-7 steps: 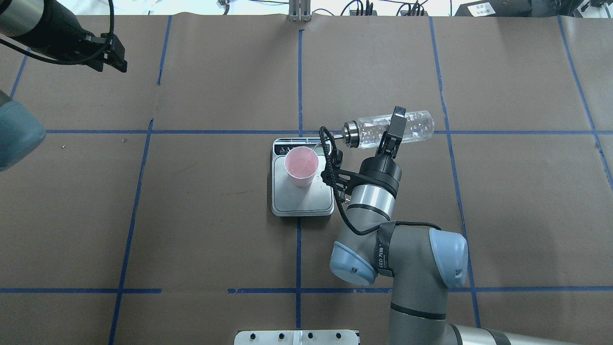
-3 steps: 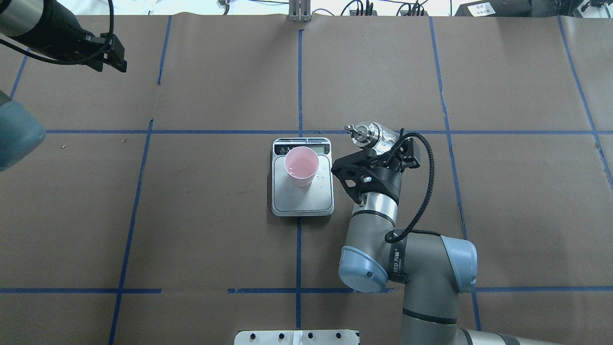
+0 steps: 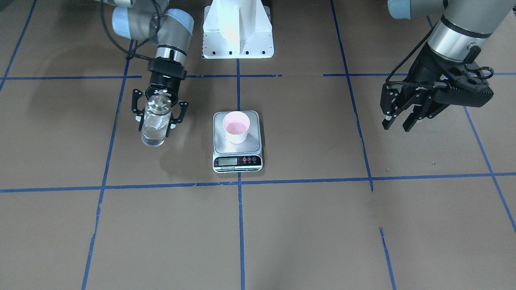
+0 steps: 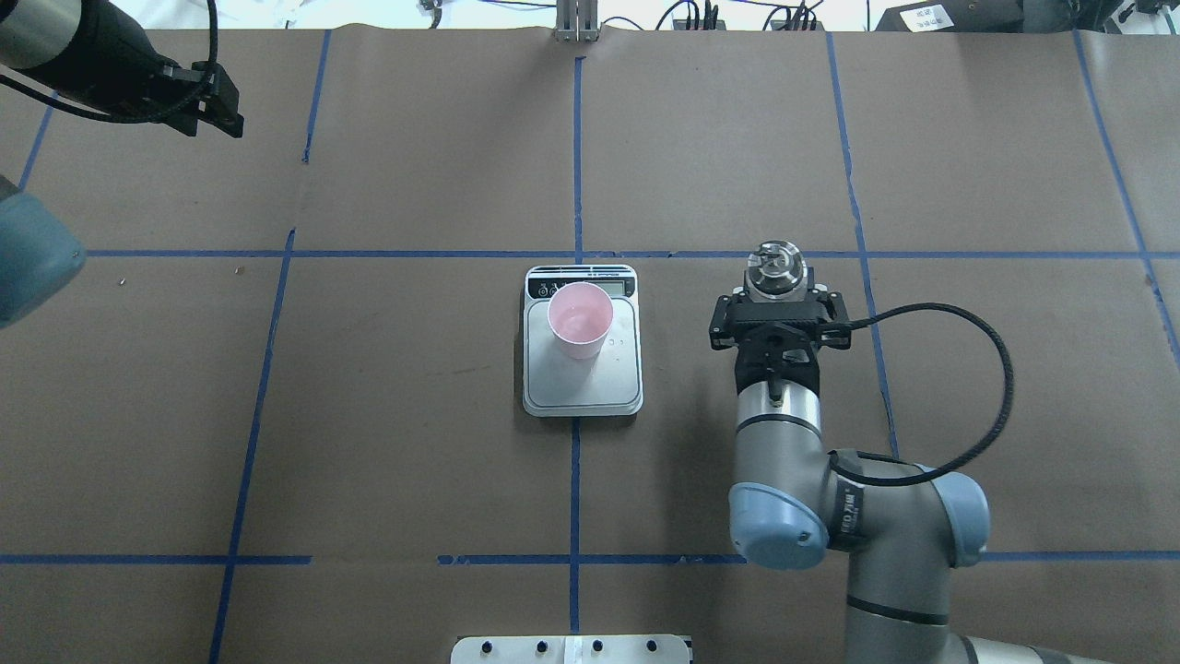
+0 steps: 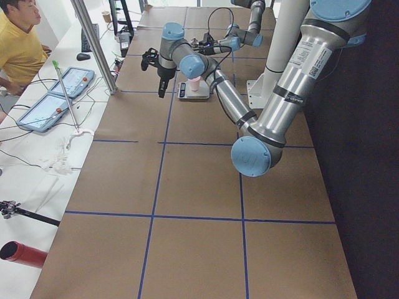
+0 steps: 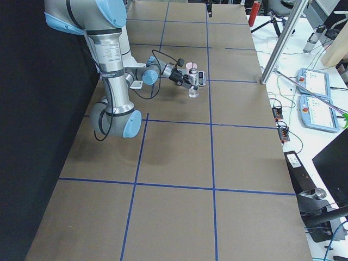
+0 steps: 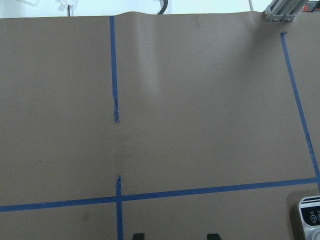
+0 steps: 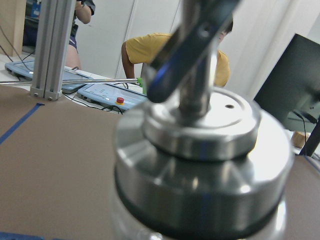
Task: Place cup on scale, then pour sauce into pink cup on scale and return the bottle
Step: 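Lower the bottle back to its spot with the right gripper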
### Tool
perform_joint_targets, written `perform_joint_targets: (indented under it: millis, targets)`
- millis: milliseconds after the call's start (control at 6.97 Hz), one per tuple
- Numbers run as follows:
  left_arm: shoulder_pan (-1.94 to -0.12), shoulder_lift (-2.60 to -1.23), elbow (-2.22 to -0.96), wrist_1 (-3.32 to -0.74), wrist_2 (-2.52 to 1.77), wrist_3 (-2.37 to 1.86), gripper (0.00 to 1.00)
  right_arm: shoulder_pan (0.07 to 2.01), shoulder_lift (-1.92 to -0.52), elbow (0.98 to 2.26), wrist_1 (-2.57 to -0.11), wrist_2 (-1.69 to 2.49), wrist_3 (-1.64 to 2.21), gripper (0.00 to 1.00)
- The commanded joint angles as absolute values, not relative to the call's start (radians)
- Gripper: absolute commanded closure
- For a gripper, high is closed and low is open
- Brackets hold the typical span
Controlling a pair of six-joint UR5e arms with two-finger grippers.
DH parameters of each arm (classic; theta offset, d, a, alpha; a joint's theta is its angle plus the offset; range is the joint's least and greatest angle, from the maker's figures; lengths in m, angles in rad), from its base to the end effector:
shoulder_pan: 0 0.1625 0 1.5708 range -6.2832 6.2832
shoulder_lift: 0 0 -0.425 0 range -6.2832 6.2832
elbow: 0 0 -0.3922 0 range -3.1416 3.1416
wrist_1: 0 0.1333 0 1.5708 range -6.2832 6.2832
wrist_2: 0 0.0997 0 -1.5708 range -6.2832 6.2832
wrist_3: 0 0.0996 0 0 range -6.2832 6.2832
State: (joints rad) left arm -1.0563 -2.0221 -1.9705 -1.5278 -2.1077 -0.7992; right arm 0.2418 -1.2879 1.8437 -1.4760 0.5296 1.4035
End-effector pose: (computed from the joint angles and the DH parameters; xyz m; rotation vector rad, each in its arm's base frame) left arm 0.2111 -0.5408 0.2371 0.3138 0.8810 -0.0468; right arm -0.4928 -0.3474 0.3433 1.1044 -0.3748 0.4041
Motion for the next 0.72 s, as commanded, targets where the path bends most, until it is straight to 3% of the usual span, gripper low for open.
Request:
perform_joint_targets:
  millis: [0,287,574]
  targets:
    - [-1.057,-2.022,-1.983,-1.526,-2.108,-0.801,0.47,0.242,-1.449,1.847,-1.184,0.535,1.462,1.00]
    - [-1.055,-2.022,-1.991,-1.514,-2.108,-0.801,0.47,0.239,-1.537,1.815,-1.074,0.538,1.534,1.00]
    - [-1.055,-2.023,-1.991,-1.514,-2.106,-0.801,0.47,0.241,-1.536,1.775,-1.071,0.570,1.532,1.00]
